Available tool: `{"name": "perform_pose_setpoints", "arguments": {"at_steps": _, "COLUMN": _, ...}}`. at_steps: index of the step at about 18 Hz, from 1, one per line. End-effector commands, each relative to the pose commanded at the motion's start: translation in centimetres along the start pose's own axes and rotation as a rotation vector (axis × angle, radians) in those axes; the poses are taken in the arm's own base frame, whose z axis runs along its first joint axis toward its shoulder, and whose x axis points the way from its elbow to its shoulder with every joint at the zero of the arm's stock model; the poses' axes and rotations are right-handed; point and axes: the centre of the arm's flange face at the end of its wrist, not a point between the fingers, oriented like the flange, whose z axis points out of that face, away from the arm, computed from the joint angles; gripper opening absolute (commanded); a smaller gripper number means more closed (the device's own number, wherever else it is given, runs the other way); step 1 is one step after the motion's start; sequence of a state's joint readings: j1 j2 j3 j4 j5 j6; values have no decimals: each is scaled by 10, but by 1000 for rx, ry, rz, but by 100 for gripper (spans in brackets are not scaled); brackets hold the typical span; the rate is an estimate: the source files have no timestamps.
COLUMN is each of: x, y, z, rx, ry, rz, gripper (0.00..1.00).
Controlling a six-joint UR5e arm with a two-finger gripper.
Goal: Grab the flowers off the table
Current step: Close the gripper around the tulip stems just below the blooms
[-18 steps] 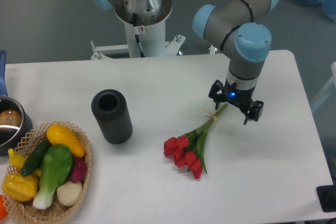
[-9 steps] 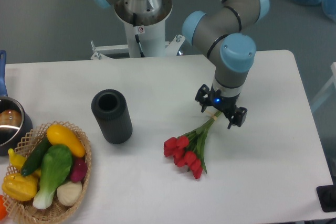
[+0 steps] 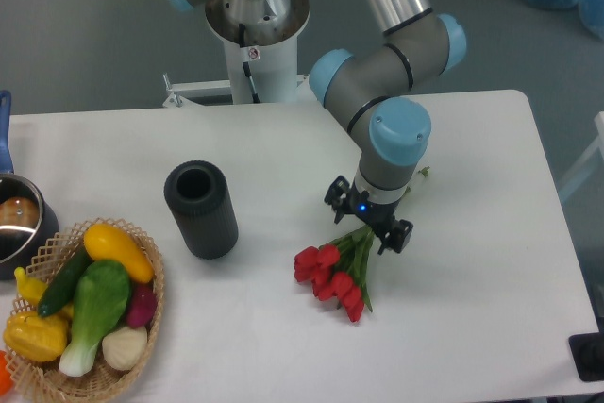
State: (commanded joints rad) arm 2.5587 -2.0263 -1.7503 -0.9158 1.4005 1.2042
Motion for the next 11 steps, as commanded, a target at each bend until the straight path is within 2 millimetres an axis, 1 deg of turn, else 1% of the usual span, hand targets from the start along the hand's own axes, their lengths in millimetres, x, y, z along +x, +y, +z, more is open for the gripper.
{"name": "perform_pose_setpoints", "arguments": {"at_steps": 1, "x": 0, "y": 0, "z": 0, "rx": 0, "ry": 0, "rz": -8, "gripper": 65}}
{"name": "perform_pose_setpoints", "arguments": {"at_steps": 2, "x": 0, "y": -1, "z": 0, "rx": -1, "ry": 0, "rz": -17, "gripper": 58}}
{"name": "perform_pose_setpoints", "arguments": {"at_steps": 3, "x": 2, "y": -3, "z": 2, "rx": -3, "ry": 3, "rz": -25, "gripper": 47}}
{"name": "perform_pose_setpoints", "arguments": {"at_steps": 4, "x": 2, "y": -2, "z": 2, "rx": -5, "ry": 1, "rz": -36, "gripper": 33}}
{"name": "perform_pose_setpoints", "arguments": {"at_steps": 7, "x": 0, "y": -3, "z": -3, "rx": -1, "ry": -6, "rz": -56, "gripper": 4}}
{"name": "perform_pose_setpoints", "arguments": {"at_steps": 8, "x": -1, "y": -3, "z": -5, "rx": -1, "ry": -10, "rz": -72, "gripper": 0}}
{"name": "perform_pose_setpoints", "arguments": {"at_steps": 11, "x": -14, "y": -2, "z": -23, "rx": 6, "ry": -48, "rz": -115, "gripper": 0}}
